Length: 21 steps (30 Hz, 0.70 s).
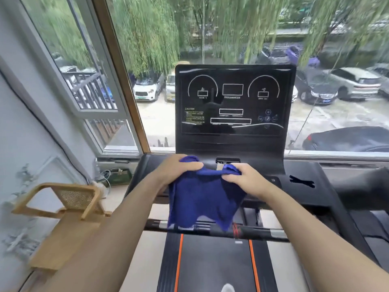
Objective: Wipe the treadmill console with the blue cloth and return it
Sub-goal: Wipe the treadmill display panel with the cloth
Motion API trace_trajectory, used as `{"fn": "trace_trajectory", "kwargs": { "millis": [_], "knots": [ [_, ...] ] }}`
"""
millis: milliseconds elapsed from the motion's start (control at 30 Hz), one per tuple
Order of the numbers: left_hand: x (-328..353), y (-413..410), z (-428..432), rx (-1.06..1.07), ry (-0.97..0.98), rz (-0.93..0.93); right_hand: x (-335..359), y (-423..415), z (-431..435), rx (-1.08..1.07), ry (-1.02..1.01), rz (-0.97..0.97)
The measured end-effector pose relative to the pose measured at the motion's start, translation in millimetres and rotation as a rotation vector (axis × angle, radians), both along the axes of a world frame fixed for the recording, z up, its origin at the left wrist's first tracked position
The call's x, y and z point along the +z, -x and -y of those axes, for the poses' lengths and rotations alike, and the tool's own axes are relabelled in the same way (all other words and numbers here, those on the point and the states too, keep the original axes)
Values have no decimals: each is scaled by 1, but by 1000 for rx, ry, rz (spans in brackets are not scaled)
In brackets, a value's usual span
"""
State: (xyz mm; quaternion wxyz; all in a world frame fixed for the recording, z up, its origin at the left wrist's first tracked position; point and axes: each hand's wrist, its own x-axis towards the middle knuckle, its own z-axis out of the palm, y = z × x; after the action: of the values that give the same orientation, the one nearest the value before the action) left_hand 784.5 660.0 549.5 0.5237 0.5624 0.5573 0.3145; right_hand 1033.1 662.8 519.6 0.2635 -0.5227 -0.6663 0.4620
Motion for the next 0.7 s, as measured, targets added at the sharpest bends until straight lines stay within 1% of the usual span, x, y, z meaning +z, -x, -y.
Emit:
{"fn": "trace_trajectory", "kwargs": {
  "millis": [33,167,233,267,400,467,600,700],
  "knots": [
    [6,1,-12,-55,-18,-64,2,-1,-12,-2,5,-58],
    [21,0,-57,-256,-22,-432,10,-12,-52,14,24,-257],
    [30,-4,-76,-268,-40,-502,12,-18,-71,2,21,-354],
    [34,-7,-85,-246,-62,-485,13,-21,-81,-16,19,-406],
    [40,-21,-117,-92,-210,-296,15,-31,-118,-101,47,-598],
    [39,-32,-128,-24,-246,-243,20,-35,-131,-117,76,-667],
    [28,-46,-150,118,-313,-209,22,-39,-147,-159,76,-717],
    [22,-49,-168,245,-302,-128,22,-34,-155,-181,13,-660]
  ]
}}
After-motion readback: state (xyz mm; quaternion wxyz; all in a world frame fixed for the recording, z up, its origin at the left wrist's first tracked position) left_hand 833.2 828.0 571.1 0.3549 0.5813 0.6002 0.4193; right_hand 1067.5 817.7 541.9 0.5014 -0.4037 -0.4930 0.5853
